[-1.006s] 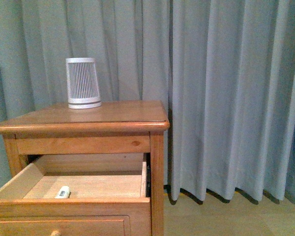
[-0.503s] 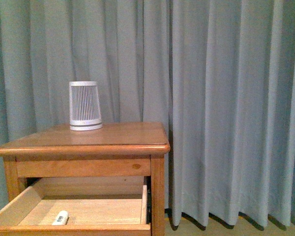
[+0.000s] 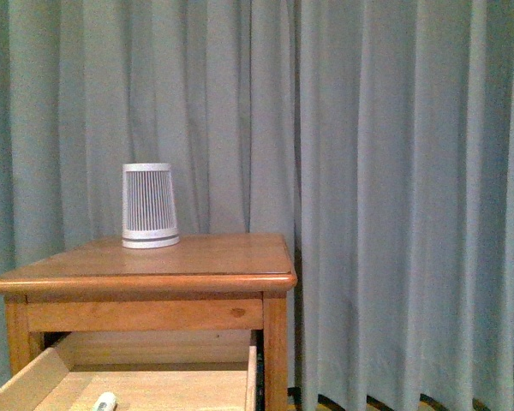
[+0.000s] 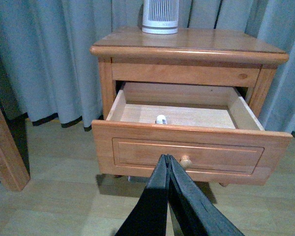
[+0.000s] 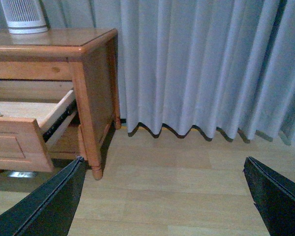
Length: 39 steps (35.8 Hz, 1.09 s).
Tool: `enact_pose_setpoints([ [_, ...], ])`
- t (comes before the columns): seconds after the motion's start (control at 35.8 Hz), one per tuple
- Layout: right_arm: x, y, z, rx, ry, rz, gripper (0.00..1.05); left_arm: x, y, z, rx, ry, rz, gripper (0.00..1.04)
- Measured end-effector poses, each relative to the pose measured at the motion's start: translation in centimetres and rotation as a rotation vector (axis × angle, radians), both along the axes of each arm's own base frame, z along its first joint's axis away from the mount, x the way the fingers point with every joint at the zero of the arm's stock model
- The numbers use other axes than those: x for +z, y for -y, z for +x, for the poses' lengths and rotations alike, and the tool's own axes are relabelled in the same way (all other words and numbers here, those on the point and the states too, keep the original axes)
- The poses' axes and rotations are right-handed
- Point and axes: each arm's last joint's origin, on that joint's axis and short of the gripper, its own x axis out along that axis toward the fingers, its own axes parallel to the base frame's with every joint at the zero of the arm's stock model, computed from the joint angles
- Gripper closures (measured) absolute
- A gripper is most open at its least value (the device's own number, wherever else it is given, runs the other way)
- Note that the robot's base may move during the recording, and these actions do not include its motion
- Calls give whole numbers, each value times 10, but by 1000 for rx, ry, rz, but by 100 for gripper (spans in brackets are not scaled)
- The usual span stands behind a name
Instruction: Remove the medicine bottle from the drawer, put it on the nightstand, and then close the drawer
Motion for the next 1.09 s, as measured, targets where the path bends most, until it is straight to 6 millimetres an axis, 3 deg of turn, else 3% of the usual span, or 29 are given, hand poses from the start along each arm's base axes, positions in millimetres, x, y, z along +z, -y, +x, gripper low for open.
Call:
enact_pose_setpoints([
  [0.14, 0, 0, 0, 0, 0, 0, 7, -5, 0, -11, -1, -4, 0, 102],
  [0.59, 0, 0, 0, 0, 0, 0, 7, -17, 0, -11, -1, 0, 0, 102],
  [0.75, 0, 0, 0, 0, 0, 0, 7, -17, 0, -11, -1, 0, 0, 65],
  [1.09, 0, 0, 0, -3, 0, 0, 7, -16, 0, -11, -3, 1, 1, 12],
])
